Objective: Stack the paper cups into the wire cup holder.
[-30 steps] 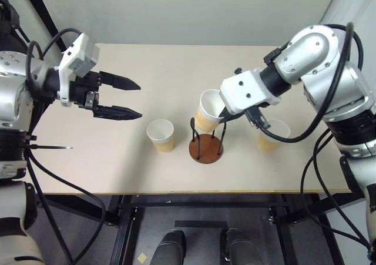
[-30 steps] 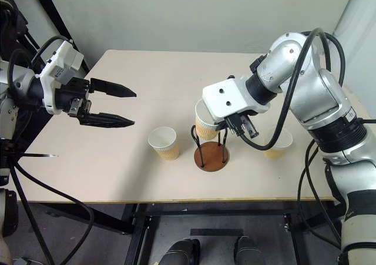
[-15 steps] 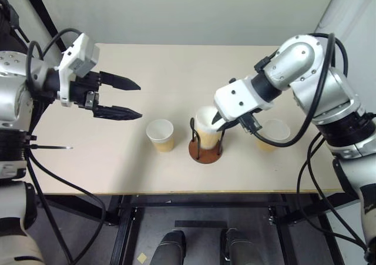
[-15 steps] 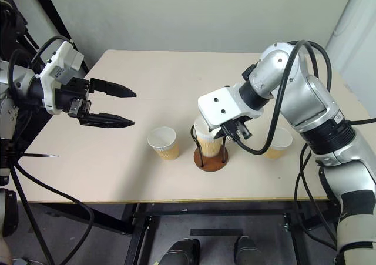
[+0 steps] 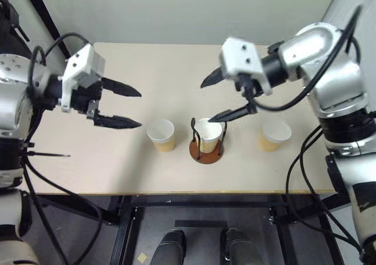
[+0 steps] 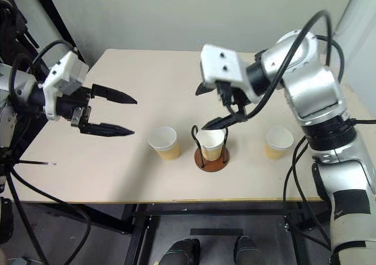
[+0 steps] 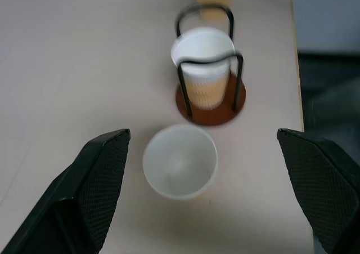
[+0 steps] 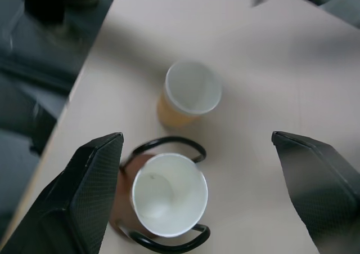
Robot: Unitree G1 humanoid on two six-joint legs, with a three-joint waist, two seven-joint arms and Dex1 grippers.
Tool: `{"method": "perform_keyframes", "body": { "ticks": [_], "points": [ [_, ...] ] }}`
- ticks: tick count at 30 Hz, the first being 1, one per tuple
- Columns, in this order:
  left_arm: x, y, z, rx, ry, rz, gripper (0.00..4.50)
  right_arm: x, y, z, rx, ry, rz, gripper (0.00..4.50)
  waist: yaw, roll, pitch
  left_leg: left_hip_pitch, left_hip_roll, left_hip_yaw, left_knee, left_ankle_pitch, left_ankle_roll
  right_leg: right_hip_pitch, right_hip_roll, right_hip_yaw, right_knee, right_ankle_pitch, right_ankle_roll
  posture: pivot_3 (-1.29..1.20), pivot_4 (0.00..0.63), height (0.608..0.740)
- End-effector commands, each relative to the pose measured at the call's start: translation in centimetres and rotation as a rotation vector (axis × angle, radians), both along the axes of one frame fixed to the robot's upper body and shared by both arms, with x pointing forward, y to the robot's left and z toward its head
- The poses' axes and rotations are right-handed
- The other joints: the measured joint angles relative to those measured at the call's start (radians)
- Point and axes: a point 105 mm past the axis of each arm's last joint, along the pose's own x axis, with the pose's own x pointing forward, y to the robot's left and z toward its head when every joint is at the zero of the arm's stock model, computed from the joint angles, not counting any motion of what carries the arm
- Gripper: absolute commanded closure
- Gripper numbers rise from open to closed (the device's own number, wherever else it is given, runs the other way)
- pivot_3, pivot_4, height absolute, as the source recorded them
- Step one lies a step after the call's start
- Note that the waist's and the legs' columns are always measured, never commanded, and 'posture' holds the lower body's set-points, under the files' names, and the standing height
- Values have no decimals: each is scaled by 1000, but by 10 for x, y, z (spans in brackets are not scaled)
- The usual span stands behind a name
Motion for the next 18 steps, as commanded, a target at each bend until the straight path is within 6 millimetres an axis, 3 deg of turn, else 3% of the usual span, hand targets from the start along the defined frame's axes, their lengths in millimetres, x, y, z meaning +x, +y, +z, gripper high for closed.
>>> {"method": "perform_keyframes", "body": {
  "ticks": [1,5,18],
  "points": [
    [-9,7,-11,243,-92,-46,0,-23,-9,20,74,77,23,27,0,0,0,-1,0,0,0,0,0,-1,0,0,0,0,0,0,150,740],
    [-6,14,-21,363,-141,-35,0,-33,-19,22,87,150,15,27,1,0,0,-1,0,-1,0,0,0,-1,1,0,2,-2,1,0,150,740],
    [5,6,-39,433,-160,-84,0,-45,-35,27,84,232,-19,27,1,0,0,0,0,-1,0,0,-1,-2,0,1,3,-1,-1,0,150,740]
  ]
}}
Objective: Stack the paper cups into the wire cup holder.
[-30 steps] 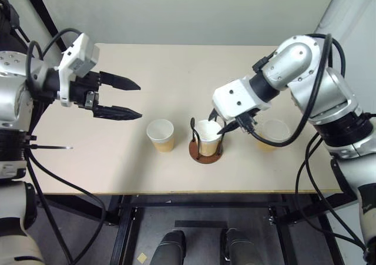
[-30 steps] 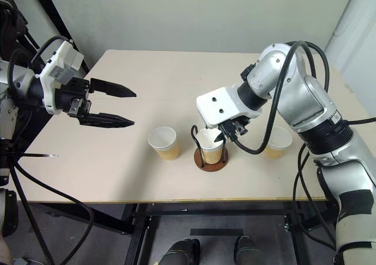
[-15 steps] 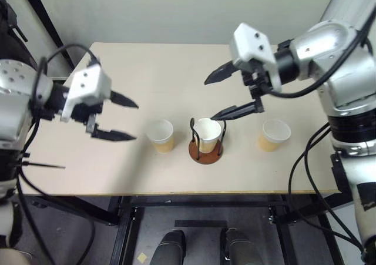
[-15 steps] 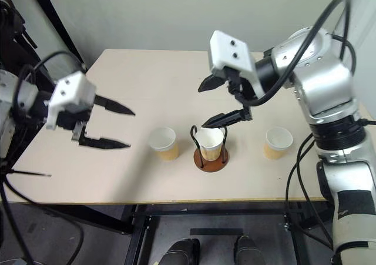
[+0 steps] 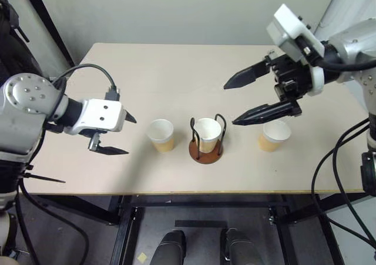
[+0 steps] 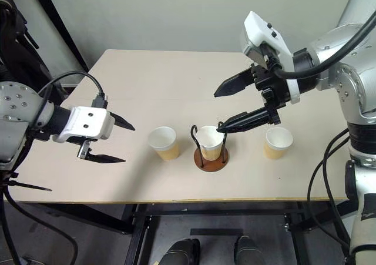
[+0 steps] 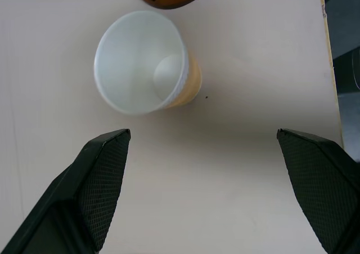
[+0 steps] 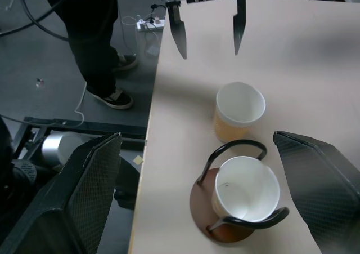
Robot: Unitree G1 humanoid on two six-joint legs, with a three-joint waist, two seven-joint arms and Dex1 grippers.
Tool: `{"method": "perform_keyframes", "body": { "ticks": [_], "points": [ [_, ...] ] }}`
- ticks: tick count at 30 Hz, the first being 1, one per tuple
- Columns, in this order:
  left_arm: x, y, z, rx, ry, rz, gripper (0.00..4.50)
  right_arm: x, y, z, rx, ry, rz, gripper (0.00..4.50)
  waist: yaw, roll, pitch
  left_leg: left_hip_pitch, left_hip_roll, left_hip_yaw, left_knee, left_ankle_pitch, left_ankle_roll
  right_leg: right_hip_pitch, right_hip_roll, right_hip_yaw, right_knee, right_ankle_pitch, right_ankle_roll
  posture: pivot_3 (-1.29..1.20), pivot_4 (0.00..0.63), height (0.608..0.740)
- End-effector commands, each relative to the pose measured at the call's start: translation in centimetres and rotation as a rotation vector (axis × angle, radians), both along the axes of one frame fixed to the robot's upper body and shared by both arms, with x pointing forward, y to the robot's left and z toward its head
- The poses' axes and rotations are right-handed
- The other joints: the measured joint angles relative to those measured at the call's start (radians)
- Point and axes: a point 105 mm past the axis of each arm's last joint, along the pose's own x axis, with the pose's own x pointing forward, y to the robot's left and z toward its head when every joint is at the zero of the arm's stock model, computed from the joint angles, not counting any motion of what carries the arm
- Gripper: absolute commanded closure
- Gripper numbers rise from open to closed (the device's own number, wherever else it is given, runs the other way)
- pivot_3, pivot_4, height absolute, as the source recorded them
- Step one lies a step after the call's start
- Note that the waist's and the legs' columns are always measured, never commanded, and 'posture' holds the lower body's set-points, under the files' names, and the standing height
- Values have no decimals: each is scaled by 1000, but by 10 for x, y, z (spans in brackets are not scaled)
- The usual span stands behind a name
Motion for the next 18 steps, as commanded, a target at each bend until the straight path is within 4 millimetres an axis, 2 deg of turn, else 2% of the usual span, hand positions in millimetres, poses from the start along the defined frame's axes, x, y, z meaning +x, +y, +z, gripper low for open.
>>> {"method": "perform_keyframes", "body": {
  "ticks": [1,11,18],
  "points": [
    [7,-2,1,23,-36,-15,0,-8,-2,12,12,-41,13,27,0,0,0,0,0,0,0,0,0,0,0,0,0,0,0,0,150,740],
    [35,-25,-7,8,-61,-82,0,-5,-5,13,3,-61,-10,27,5,0,0,-1,0,0,1,0,1,0,-1,-1,0,1,-1,0,150,740],
    [39,-27,-16,37,-37,-132,0,-5,-5,14,3,-67,-19,27,5,0,0,-1,0,0,1,0,1,0,0,-1,0,1,0,0,150,740]
  ]
}}
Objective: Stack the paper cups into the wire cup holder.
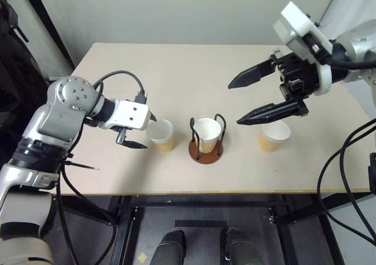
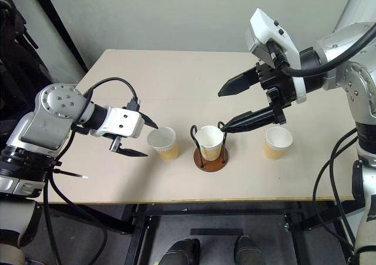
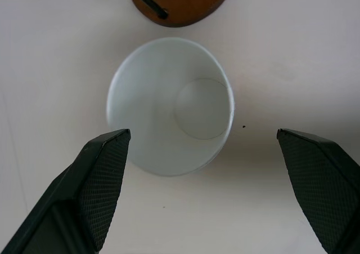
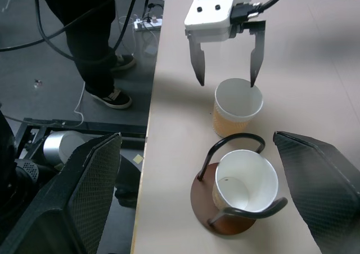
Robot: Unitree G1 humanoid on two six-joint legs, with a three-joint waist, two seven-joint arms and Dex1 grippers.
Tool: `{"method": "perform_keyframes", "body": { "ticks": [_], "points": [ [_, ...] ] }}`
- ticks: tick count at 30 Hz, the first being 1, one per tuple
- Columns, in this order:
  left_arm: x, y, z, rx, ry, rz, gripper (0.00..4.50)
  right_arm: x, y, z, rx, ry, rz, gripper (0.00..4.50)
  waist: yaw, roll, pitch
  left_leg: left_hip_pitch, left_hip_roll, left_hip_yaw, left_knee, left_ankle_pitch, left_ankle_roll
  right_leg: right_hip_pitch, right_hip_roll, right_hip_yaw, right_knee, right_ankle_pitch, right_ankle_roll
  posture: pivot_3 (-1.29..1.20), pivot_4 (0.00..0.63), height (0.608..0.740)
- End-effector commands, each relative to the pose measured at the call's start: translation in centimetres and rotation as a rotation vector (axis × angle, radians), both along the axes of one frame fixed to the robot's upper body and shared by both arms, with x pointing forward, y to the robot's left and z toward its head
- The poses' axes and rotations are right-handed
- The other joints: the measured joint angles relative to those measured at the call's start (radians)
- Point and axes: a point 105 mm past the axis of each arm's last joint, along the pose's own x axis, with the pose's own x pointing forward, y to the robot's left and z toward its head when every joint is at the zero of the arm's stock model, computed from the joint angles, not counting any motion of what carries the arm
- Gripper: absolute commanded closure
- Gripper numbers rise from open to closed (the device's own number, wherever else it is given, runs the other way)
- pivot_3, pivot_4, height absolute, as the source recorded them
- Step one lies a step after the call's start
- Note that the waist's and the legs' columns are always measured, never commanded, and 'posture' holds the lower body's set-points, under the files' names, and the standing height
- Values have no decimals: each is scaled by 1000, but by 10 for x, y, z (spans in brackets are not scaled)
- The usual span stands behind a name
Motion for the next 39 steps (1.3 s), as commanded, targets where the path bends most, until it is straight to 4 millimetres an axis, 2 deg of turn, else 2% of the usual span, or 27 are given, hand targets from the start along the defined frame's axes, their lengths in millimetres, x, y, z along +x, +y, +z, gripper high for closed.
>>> {"method": "perform_keyframes", "body": {
  "ticks": [1,8,20,23,27,32,34,39],
  "points": [
    [0,1,5,31,-17,-29,0,-5,-1,11,3,-55,3,27,1,0,0,0,0,0,0,0,0,0,0,0,0,0,0,0,150,740],
    [4,0,-9,40,15,-41,0,-4,-2,10,0,-60,-9,27,2,0,0,0,0,0,1,0,1,0,0,0,0,0,0,0,150,740],
    [23,-17,-17,14,-3,-78,0,-1,-3,6,1,-68,-22,27,5,0,0,-1,0,0,2,1,1,1,0,0,0,2,3,0,150,740],
    [22,-18,-13,8,12,-87,631,0,-5,4,-4,-67,-30,0,6,0,0,-1,0,0,2,1,1,1,0,0,0,2,5,0,150,740],
    [16,-15,-9,13,56,-97,2000,2,-8,2,-8,-64,-40,0,6,0,0,-1,0,0,2,1,1,1,0,0,0,3,7,0,150,740],
    [10,-15,6,-29,86,-88,3857,6,-12,0,-20,-58,-55,0,6,0,0,-1,0,0,3,1,2,1,0,0,0,3,8,0,150,740],
    [8,-16,13,-46,100,-83,4453,8,-14,0,-22,-55,-60,0,6,0,0,-1,0,0,3,1,2,1,0,0,0,3,8,0,150,740],
    [-1,-11,24,-63,142,-61,4453,16,-18,-4,-17,-31,-81,0,6,0,0,-1,0,0,3,1,2,1,0,0,0,3,8,0,150,740]
  ]
}}
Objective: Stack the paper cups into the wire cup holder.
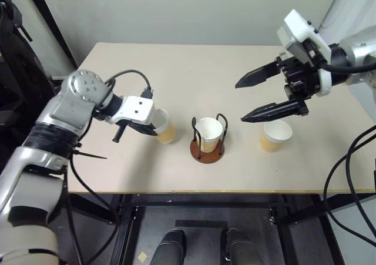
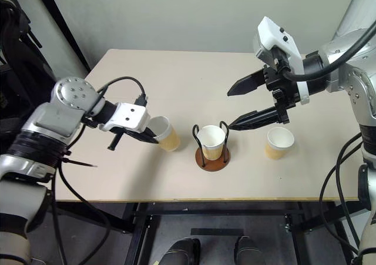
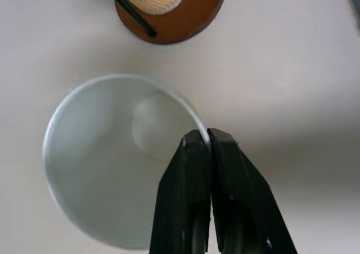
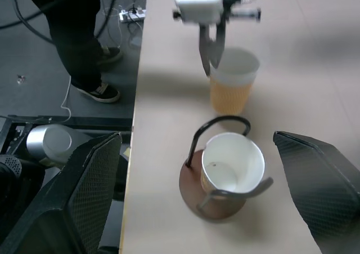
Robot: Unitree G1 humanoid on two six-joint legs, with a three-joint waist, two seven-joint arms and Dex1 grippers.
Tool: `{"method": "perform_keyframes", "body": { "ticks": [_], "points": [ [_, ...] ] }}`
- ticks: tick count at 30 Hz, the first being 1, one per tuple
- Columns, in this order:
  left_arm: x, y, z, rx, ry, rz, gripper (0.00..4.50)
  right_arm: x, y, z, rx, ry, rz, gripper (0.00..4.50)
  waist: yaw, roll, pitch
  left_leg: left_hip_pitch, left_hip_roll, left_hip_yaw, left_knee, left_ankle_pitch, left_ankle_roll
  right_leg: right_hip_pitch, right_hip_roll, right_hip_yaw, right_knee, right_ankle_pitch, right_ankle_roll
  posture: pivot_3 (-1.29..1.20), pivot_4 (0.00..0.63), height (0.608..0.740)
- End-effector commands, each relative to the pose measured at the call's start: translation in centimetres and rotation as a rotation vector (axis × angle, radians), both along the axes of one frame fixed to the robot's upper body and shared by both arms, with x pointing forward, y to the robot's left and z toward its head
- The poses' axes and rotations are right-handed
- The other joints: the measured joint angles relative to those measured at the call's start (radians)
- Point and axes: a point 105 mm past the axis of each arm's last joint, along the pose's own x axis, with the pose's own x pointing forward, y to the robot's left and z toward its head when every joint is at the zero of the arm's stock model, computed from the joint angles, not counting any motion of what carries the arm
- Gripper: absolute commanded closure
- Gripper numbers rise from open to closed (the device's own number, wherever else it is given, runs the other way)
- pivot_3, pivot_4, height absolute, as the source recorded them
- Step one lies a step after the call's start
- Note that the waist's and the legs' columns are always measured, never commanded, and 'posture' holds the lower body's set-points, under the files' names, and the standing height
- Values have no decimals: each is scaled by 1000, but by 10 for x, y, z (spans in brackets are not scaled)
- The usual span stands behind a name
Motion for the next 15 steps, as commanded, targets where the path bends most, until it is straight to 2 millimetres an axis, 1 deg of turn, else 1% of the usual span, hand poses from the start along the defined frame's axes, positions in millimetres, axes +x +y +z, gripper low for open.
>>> {"method": "perform_keyframes", "body": {
  "ticks": [1,5,8,11,13,15],
  "points": [
    [-9,-3,18,-27,24,-24,4453,1,-4,5,2,-28,-4,0,0,0,0,0,0,0,0,0,0,0,0,0,0,0,0,0,150,740],
    [-13,-7,35,-84,36,-15,4453,11,-12,5,6,-24,-38,0,2,0,0,0,0,0,0,0,0,0,0,0,0,0,0,0,150,740],
    [-13,-18,60,-166,28,-24,4453,27,-28,3,-4,-31,-103,0,4,0,0,-1,0,0,1,0,0,0,0,0,0,0,0,0,150,740],
    [-14,-32,88,-237,7,-52,4453,38,-40,-2,-22,-22,-148,0,6,0,0,-1,-1,0,2,0,0,1,-1,0,-1,0,0,0,150,740],
    [-15,-43,106,-281,-9,-82,4453,43,-45,-7,-34,-13,-163,0,7,0,0,-2,-1,-1,2,0,0,1,-1,0,-1,0,0,0,150,740],
    [-14,-50,118,-298,-25,-101,4453,45,-47,-10,-42,-9,-167,0,6,0,0,-2,-1,0,1,0,0,1,-1,0,-1,0,0,0,150,740]
  ]
}}
